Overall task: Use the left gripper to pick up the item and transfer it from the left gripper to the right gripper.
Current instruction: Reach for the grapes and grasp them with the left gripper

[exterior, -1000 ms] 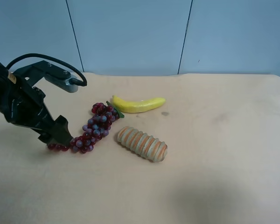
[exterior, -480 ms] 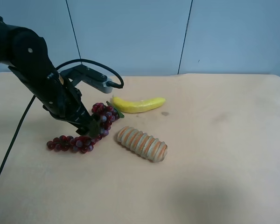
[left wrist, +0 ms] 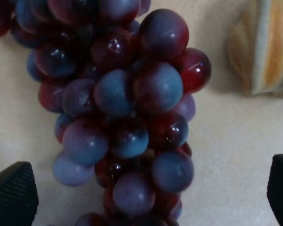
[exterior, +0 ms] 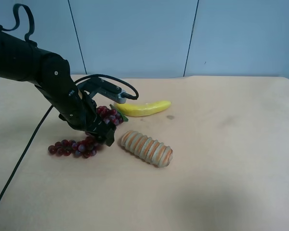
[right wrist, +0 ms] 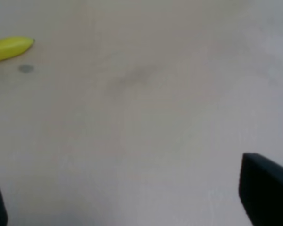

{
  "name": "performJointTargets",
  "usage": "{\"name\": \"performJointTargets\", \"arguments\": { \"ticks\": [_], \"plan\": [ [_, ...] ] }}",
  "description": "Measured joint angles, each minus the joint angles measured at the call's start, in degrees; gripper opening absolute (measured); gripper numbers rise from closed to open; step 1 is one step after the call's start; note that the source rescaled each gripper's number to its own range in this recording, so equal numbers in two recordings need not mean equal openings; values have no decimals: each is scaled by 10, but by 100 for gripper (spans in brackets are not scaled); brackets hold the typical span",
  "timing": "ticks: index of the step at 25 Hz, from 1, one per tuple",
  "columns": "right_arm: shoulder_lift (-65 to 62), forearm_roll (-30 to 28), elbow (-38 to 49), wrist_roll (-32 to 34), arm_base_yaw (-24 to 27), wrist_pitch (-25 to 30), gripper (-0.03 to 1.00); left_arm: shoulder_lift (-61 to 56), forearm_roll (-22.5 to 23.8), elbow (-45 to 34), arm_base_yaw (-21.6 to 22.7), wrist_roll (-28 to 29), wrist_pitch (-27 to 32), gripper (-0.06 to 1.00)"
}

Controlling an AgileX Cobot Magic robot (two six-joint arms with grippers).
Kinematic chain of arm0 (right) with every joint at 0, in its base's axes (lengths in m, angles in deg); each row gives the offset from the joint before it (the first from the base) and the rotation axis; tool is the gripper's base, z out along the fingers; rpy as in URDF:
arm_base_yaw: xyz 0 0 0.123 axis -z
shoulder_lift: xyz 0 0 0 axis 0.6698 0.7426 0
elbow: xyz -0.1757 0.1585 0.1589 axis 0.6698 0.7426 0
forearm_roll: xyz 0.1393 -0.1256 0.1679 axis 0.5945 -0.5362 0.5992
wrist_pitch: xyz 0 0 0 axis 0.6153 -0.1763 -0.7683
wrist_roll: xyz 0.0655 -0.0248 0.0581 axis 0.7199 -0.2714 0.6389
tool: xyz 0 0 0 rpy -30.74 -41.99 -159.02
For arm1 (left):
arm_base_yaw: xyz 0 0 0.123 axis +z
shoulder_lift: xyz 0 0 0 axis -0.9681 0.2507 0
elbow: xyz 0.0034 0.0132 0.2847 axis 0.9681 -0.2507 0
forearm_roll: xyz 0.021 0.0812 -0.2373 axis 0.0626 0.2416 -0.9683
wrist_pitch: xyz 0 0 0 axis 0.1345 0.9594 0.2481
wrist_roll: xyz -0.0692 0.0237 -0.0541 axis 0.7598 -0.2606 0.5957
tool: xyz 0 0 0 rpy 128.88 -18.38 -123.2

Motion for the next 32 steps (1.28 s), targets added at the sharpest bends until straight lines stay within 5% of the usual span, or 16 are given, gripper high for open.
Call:
{"name": "performJointTargets", "arguments": {
  "ticks": [15,22,26,30,32],
  "plan": [
    [0,0,0,0,0,0,98,42,26,0,0,2,-42,100],
    [0,0,0,0,0,0,98,67,36,1,0,2,-51,84],
    [0,0,0,0,0,0,98,68,42,1,0,2,-52,58],
    [0,0,0,0,0,0,98,68,44,1,0,2,-52,10],
    [0,0,0,0,0,0,98,68,44,1,0,2,-52,2]
  ]
}}
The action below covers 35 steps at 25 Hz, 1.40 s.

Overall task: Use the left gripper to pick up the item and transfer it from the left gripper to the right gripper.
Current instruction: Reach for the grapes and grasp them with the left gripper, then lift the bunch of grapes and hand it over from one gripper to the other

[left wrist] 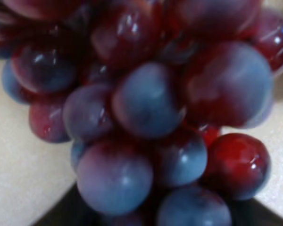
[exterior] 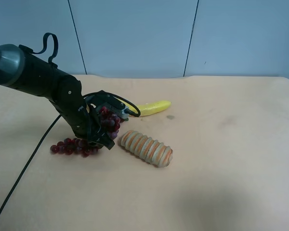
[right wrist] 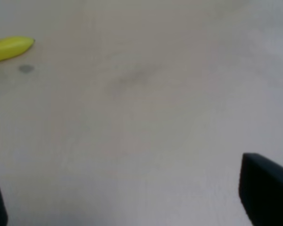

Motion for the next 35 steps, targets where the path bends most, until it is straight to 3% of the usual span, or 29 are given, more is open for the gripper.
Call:
{"name": "performJointTargets", "arguments": {
  "ticks": [10,26,35],
  "plan": [
    [0,0,0,0,0,0,98,-41,0,0,2,0,21,2],
    [0,0,0,0,0,0,98,-317,9,0,13,5,142,2],
    [0,0,0,0,0,0,98,-379,-25,70,13,-5,259,2]
  ]
}}
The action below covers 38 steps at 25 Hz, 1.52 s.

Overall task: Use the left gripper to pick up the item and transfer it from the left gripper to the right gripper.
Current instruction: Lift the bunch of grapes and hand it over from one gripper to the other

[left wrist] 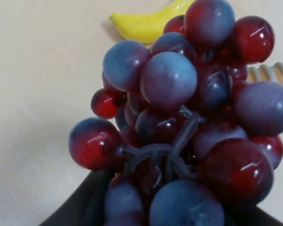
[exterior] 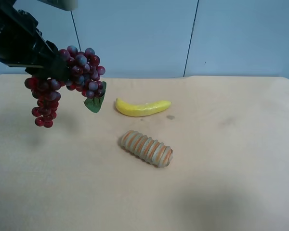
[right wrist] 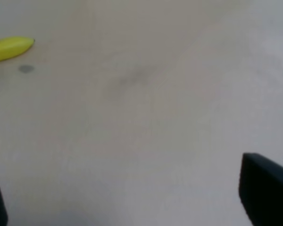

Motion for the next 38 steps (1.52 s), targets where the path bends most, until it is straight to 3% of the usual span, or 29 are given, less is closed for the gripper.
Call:
{"name": "performJointTargets", "arguments": {
  "ticks": [8,12,19,23,27,31,34,38],
  "plan": [
    [0,0,0,0,0,0,98,0,-146,3,-2,-108,16,2],
    [0,0,0,0,0,0,98,0,-182,3,-41,-157,24,2],
    [0,0,0,0,0,0,98,0,-189,3,-160,-188,24,2],
    [0,0,0,0,0,0,98,4,-189,3,-207,-214,23,2],
    [0,1,0,-2,0,0,98,23,-189,3,-222,-252,18,2],
    [20,39,-1,-29,-5,2,98,35,-173,3,-222,-286,1,2],
    [102,69,-20,-57,-7,3,98,37,-143,3,-222,-292,-13,2],
    [236,120,-75,-144,-7,-17,98,37,-101,3,-222,-294,-20,2]
  ]
}}
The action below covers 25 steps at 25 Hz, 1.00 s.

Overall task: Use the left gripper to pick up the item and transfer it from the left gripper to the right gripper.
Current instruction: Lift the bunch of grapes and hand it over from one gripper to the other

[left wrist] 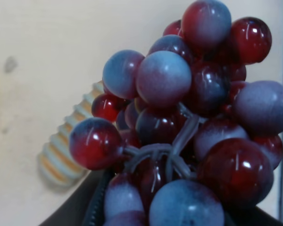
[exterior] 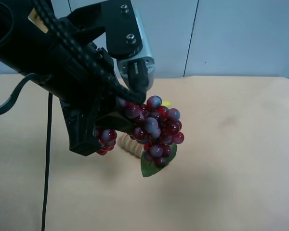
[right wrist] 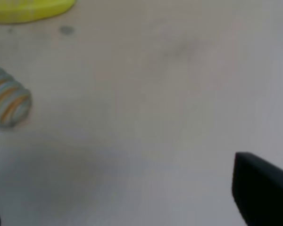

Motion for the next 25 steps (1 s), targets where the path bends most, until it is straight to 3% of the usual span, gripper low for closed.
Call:
{"name": "performJointTargets", "arguments": {
  "ticks": [4,8,17,22,25],
  "plan": [
    [117,78,-48,-108,-21,-40,98,0,23,0,0,-1,-10,2],
    [210,112,-80,-181,-95,-96,98,2,27,0,0,-1,-22,2],
    [354,119,-125,-259,-284,-180,98,10,28,0,0,-1,-26,2],
    [405,119,-125,-272,-392,-210,98,10,28,0,0,-1,-26,2],
    [427,120,-125,-273,-422,-234,98,10,28,0,0,-1,-26,2]
  ]
}}
